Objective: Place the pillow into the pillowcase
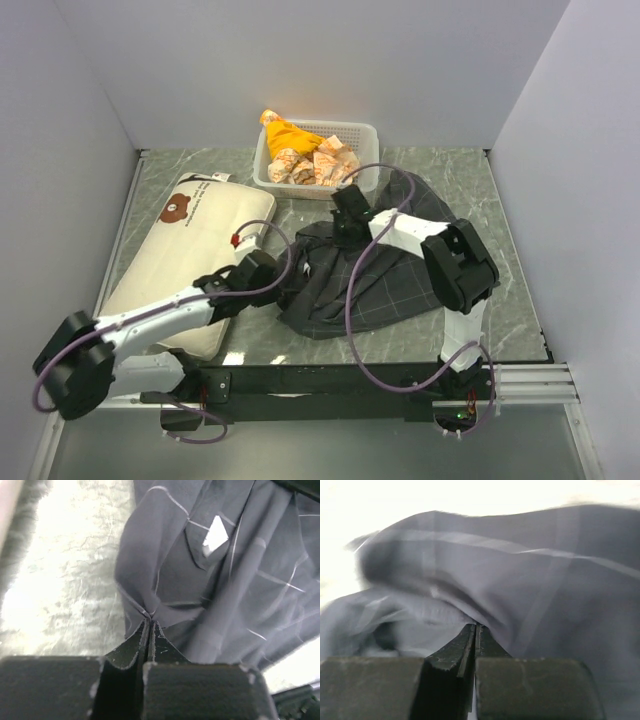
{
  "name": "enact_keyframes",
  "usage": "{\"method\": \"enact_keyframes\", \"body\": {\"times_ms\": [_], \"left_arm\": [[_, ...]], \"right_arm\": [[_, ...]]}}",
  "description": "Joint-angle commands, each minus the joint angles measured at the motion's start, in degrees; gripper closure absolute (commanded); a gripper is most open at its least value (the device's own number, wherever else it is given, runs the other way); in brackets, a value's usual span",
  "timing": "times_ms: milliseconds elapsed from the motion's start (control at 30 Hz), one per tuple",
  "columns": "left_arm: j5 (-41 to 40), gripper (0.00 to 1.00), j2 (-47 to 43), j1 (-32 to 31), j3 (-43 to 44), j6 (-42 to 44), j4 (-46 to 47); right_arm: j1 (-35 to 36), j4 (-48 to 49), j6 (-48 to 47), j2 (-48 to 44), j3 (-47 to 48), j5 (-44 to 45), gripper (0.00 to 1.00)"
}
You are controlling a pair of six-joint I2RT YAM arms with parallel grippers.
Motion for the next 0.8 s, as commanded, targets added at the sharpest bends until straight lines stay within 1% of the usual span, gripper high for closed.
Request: {"method": "enact_keyframes", "body": {"times_ms": [0, 67, 100, 167, 267, 333, 467, 633, 700, 767], "left_arm": [[-1.86, 0.99, -9.95, 0.49, -0.72, 1.44, -5.29], [-2.04, 0.99, -15.04, 1.37, -0.99, 1.17, -7.40], [-3.52, 0.99, -16.72, 1.54, -0.90, 0.39, -10.63], [-4.41, 0.99, -21.19, 2.07, -0.64, 0.03, -13.02], [-5.82, 0.99, -25.16, 2.95, 0.41, 0.11, -17.42], [-4.86, 0.99, -25.62, 3.56, 0.59, 0.73, -18.48], [-3.19, 0.99, -23.69, 4.01, 0.33, 2.39, -19.36], [-0.38, 0.99, -25.17, 4.71, 1.12, 2.05, -20.06], [1.46, 0.99, -26.93, 4.80, 1.56, 1.44, -20.07], [2.17, 0.99, -27.29, 4.80, 1.99, 1.26, -20.24]], "right_arm": [[-6.29, -0.28, -2.42, -4.06, -2.58, 2.48, 1.00], [-7.71, -0.71, -2.34, -5.29, -2.94, 3.01, 1.00], [-8.67, -0.80, -2.34, -5.73, -3.20, 3.27, 1.00], [-9.38, -1.33, -2.16, -6.61, -3.29, 4.41, 1.00], [-10.44, -2.03, -1.99, -7.66, -3.20, 5.47, 1.00], [-10.88, -2.73, -1.81, -8.89, -3.12, 6.34, 1.00], [-12.19, -4.31, -1.46, -12.05, -2.24, 8.89, 1.00], [-14.04, -10.10, -2.25, -16.53, 3.20, 11.88, 0.99], [-14.04, -11.61, -2.43, -17.85, 5.31, 11.45, 0.98], [-13.52, -12.40, -2.60, -20.14, 6.11, 9.26, 0.96]]}}
